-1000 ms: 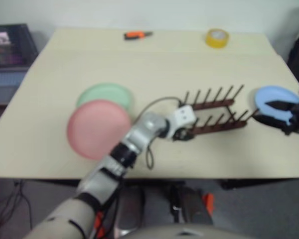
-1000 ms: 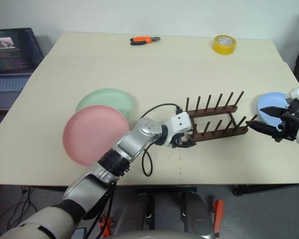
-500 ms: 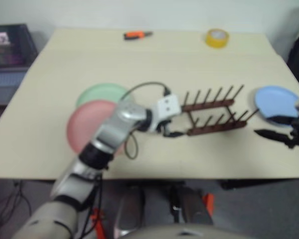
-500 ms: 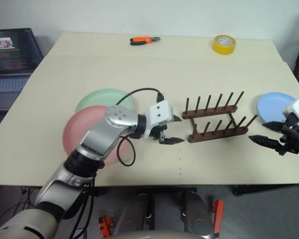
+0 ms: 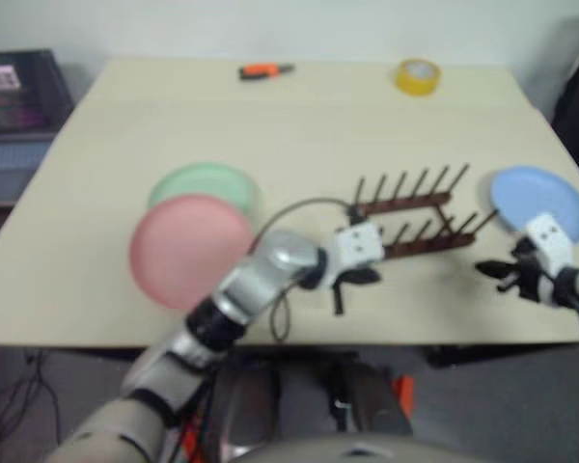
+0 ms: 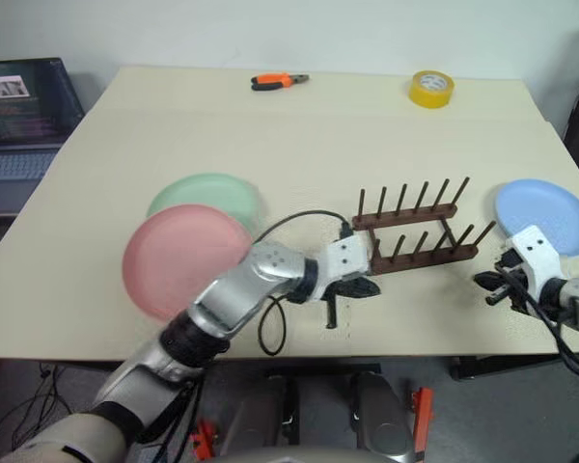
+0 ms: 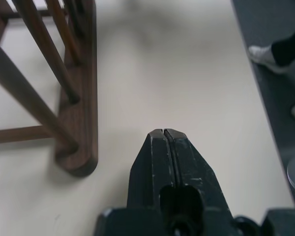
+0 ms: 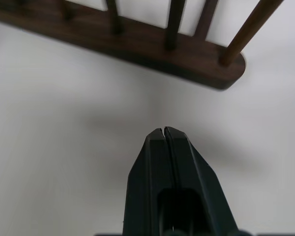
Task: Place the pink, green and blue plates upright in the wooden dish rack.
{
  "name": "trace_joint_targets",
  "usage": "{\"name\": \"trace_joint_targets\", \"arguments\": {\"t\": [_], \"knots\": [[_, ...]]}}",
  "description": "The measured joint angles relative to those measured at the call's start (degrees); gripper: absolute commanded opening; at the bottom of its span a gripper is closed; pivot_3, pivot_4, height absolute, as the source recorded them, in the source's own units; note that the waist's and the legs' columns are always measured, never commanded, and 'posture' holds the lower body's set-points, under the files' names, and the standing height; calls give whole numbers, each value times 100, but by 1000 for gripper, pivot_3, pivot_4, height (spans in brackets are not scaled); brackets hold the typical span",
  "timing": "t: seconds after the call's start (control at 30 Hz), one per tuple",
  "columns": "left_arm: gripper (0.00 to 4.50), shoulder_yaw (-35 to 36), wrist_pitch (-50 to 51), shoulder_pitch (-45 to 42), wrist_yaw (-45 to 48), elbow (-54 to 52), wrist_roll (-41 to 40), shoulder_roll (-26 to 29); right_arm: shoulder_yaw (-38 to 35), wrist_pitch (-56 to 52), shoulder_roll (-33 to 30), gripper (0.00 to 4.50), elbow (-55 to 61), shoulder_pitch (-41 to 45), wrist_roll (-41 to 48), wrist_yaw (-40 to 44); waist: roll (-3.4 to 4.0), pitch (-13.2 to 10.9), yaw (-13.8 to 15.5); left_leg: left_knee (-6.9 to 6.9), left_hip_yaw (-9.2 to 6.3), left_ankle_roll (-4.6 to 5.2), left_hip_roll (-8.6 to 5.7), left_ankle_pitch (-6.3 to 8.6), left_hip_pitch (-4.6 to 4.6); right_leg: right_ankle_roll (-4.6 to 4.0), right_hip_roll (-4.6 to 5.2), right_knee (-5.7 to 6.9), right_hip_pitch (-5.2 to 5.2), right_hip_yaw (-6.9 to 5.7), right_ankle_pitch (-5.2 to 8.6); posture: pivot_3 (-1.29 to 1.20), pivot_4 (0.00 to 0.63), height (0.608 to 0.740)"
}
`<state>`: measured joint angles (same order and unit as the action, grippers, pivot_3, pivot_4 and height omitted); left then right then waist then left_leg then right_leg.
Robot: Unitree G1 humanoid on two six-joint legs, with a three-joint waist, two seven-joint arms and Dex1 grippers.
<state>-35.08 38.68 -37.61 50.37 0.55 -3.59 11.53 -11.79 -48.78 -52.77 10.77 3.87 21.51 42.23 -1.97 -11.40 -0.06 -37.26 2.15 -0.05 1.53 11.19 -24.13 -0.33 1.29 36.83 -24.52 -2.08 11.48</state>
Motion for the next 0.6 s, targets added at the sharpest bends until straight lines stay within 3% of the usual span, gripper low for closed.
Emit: {"name": "trace_joint_targets", "arguments": {"t": [0.6], "knots": [[25,252,-1098,-387,-900,1889,548,-727,864,1229,1199,5,-1293,1098,-1009,-654,-25,21,-75,-2,-27,-2,5,1,47,-11,-5,-17,42,-11,7,0,150,740]]}}
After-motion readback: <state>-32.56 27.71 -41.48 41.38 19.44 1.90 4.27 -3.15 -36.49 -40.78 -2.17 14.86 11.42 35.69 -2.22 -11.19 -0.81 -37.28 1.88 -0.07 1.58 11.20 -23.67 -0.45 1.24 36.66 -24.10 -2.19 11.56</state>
